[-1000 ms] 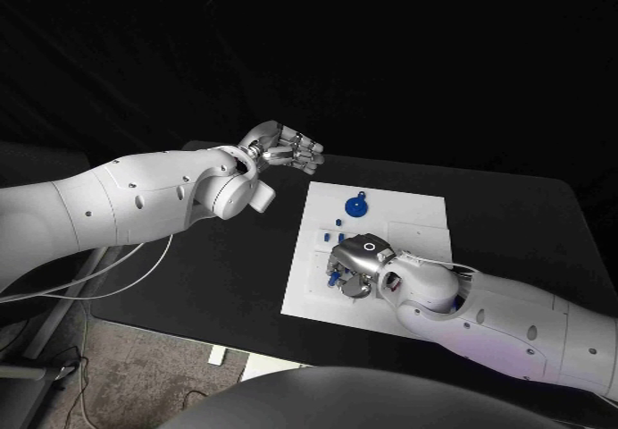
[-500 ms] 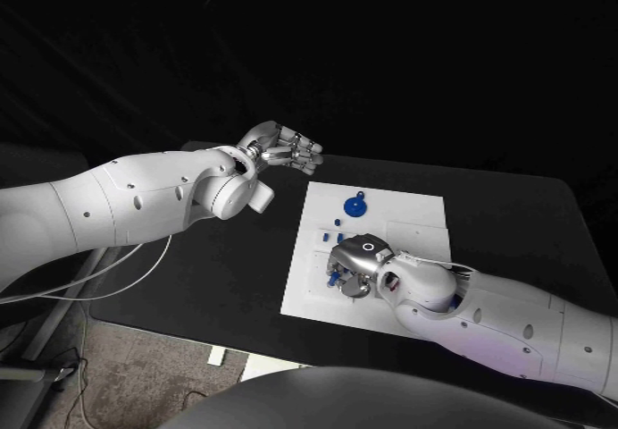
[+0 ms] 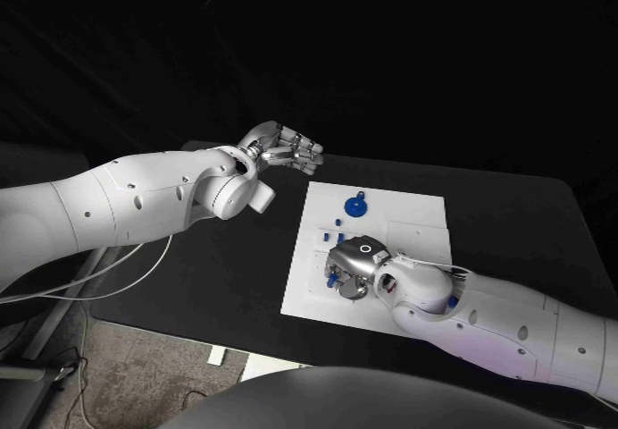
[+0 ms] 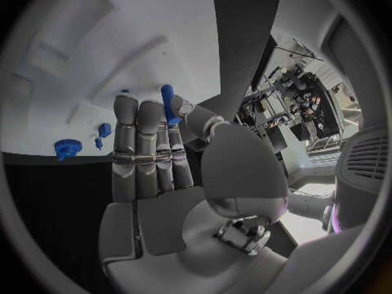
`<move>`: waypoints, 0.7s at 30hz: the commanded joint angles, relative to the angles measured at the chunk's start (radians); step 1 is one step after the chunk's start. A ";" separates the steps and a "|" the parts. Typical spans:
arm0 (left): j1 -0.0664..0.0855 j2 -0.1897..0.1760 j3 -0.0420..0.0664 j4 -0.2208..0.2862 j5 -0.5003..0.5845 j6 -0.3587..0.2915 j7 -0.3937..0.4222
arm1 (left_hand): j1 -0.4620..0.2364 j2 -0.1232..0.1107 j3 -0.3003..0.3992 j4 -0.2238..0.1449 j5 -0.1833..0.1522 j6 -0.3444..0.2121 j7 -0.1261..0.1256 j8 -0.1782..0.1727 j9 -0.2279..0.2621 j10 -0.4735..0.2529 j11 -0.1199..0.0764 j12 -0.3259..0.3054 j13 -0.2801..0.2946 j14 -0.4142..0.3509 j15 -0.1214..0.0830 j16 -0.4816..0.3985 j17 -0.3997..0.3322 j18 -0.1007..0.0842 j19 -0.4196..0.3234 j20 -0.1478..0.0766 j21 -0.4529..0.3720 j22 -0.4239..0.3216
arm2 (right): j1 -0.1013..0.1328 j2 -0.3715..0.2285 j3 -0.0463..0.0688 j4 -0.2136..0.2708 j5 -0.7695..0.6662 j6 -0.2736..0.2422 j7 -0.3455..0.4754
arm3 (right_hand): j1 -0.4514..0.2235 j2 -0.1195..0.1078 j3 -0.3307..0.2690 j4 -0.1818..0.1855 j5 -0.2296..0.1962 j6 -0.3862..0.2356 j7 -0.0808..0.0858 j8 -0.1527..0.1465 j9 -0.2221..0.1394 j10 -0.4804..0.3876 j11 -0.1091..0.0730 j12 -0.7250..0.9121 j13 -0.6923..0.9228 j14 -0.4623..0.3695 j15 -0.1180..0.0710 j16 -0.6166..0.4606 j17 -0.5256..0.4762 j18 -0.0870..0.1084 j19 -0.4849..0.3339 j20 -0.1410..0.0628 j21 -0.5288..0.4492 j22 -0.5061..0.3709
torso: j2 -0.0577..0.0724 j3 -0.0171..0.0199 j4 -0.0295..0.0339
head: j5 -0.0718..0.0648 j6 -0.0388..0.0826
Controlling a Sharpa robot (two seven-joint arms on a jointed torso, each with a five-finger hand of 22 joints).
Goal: Assemble the parts on the task board
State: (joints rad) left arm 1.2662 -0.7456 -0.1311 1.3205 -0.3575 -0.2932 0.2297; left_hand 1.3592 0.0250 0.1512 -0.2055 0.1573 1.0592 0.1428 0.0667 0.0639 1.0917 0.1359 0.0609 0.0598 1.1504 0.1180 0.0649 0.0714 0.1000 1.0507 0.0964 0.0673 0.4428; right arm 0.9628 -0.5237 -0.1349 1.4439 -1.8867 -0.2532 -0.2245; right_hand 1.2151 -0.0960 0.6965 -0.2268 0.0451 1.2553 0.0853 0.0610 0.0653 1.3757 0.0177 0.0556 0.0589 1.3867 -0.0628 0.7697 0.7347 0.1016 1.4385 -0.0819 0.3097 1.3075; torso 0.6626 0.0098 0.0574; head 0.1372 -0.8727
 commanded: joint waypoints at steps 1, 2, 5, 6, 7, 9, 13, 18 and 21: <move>0.001 0.003 0.001 0.002 0.004 0.012 0.005 | 0.001 0.007 0.001 0.003 -0.003 0.000 -0.001 -0.004 0.000 0.001 0.001 -0.003 -0.001 0.001 -0.001 -0.004 0.001 0.002 0.006 0.000 0.005 0.001 | -0.001 0.002 -0.001 -0.002 -0.015 0.016 -0.001 | 0.002 0.010 0.004 -0.004 0.003 0.022 -0.010 0.004 0.004 0.006 0.000 0.004 0.001 0.005 -0.001 -0.003 0.001 0.013 -0.001 -0.007 0.000 0.010 | -0.001 -0.0001 -0.0010 | 0.001 0.000; 0.001 0.003 0.001 0.002 0.004 0.012 0.005 | 0.001 0.007 0.001 0.003 -0.003 0.000 -0.001 -0.004 0.000 0.001 0.001 -0.003 -0.001 0.001 -0.001 -0.004 0.001 0.002 0.006 0.000 0.005 0.001 | -0.002 0.002 -0.002 -0.003 -0.018 0.018 -0.003 | 0.002 0.010 0.004 -0.004 0.003 0.022 -0.010 0.004 0.004 0.006 0.000 0.004 0.001 0.005 -0.001 -0.003 0.001 0.013 -0.001 -0.007 0.000 0.010 | -0.001 0.0001 -0.0010 | 0.001 0.000; 0.001 0.003 0.001 0.002 0.004 0.012 0.005 | 0.001 0.007 0.001 0.003 -0.003 0.000 -0.001 -0.004 0.000 0.001 0.001 -0.003 -0.001 0.001 -0.001 -0.004 0.001 0.002 0.006 0.000 0.005 0.001 | -0.002 0.006 -0.005 -0.007 -0.029 0.021 -0.010 | 0.002 0.010 0.004 -0.004 0.003 0.022 -0.010 0.004 0.004 0.006 0.000 0.004 0.001 0.005 -0.001 -0.003 0.001 0.013 -0.001 -0.007 0.000 0.010 | -0.001 0.0001 -0.0008 | -0.001 0.000; 0.001 0.004 0.001 0.002 0.004 0.012 0.005 | 0.001 0.007 0.001 0.003 -0.003 0.000 -0.001 -0.004 0.000 0.001 0.001 -0.003 -0.001 0.001 -0.001 -0.004 0.001 0.002 0.006 0.000 0.005 0.001 | -0.002 0.007 -0.005 -0.009 -0.034 0.023 -0.013 | 0.002 0.010 0.004 -0.004 0.003 0.022 -0.010 0.004 0.004 0.006 0.000 0.004 0.001 0.005 -0.001 -0.003 0.001 0.013 -0.001 -0.007 0.000 0.010 | 0.000 0.0000 -0.0004 | -0.001 0.000; 0.001 0.004 0.001 0.002 0.004 0.012 0.005 | 0.001 0.007 0.001 0.003 -0.003 0.000 -0.001 -0.004 0.000 0.001 0.001 -0.003 -0.001 0.001 -0.001 -0.004 0.001 0.002 0.006 0.000 0.005 0.001 | -0.002 0.009 -0.006 -0.011 -0.039 0.024 -0.016 | 0.002 0.010 0.004 -0.004 0.003 0.022 -0.010 0.004 0.004 0.006 0.000 0.004 0.001 0.005 -0.001 -0.003 0.001 0.013 -0.001 -0.007 0.000 0.010 | 0.000 0.0000 -0.0004 | -0.001 0.000; 0.001 0.004 0.001 0.002 0.004 0.013 0.005 | 0.001 0.007 0.001 0.003 -0.003 0.000 -0.001 -0.004 0.000 0.001 0.001 -0.003 -0.001 0.001 -0.001 -0.004 0.001 0.002 0.006 0.000 0.005 0.001 | -0.002 0.010 -0.007 -0.012 -0.045 0.026 -0.019 | 0.002 0.010 0.005 -0.006 0.003 0.022 -0.010 0.004 0.004 0.006 0.001 0.004 0.001 0.005 -0.001 -0.004 0.003 0.013 -0.002 -0.006 -0.001 0.011 | 0.000 0.0001 -0.0005 | 0.000 0.000; 0.001 0.004 0.001 0.003 0.004 0.013 0.005 | 0.001 0.007 0.001 0.003 -0.003 0.000 -0.001 -0.004 0.000 0.001 0.001 -0.003 -0.001 0.001 -0.001 -0.004 0.001 0.002 0.006 0.000 0.005 0.001 | -0.004 0.014 -0.010 -0.015 -0.066 0.029 -0.028 | 0.002 0.009 0.007 -0.007 0.003 0.023 -0.010 0.004 0.004 0.006 0.001 0.004 0.001 0.005 -0.001 -0.004 0.005 0.013 -0.002 -0.006 -0.001 0.012 | 0.000 -0.0001 -0.0011 | -0.001 0.000; 0.001 0.005 0.001 0.003 0.004 0.014 0.005 | 0.001 0.007 0.001 0.003 -0.003 0.000 -0.001 -0.004 0.000 0.001 0.001 -0.003 -0.001 0.001 -0.001 -0.004 0.001 0.002 0.006 0.000 0.005 0.001 | -0.007 0.021 -0.014 -0.019 -0.080 0.034 -0.035 | 0.001 0.008 0.010 -0.006 0.003 0.023 -0.010 0.004 0.004 0.005 0.001 0.004 0.001 0.004 -0.001 -0.004 0.006 0.013 -0.003 -0.006 0.000 0.013 | -0.001 -0.0005 -0.0007 | -0.002 0.000; 0.001 0.005 0.001 0.002 0.004 0.014 0.005 | 0.001 0.007 0.001 0.003 -0.003 0.000 -0.001 -0.004 0.000 0.001 0.001 -0.003 -0.001 0.001 -0.001 -0.004 0.001 0.002 0.006 0.000 0.005 0.001 | -0.009 0.024 -0.016 -0.021 -0.082 0.035 -0.035 | 0.000 0.007 0.010 -0.006 0.003 0.022 -0.010 0.004 0.004 0.004 0.001 0.004 0.001 0.003 -0.001 -0.005 0.007 0.013 -0.004 -0.006 0.000 0.013 | 0.000 -0.0003 -0.0007 | -0.002 0.000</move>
State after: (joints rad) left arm 1.2662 -0.7427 -0.1311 1.3208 -0.3575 -0.2914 0.2285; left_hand 1.3592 0.0250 0.1512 -0.2055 0.1573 1.0592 0.1428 0.0667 0.0638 1.0917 0.1359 0.0609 0.0599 1.1504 0.1180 0.0650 0.0714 0.1000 1.0507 0.0964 0.0673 0.4427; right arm 0.9574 -0.5009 -0.1485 1.4237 -1.9378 -0.2430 -0.2498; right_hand 1.2152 -0.0962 0.7002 -0.2316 0.0426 1.2573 0.0833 0.0610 0.0653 1.3753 0.0179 0.0564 0.0587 1.3864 -0.0623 0.7697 0.7404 0.1017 1.4383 -0.0817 0.3097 1.3074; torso 0.6622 0.0095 0.0566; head 0.1351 -0.8727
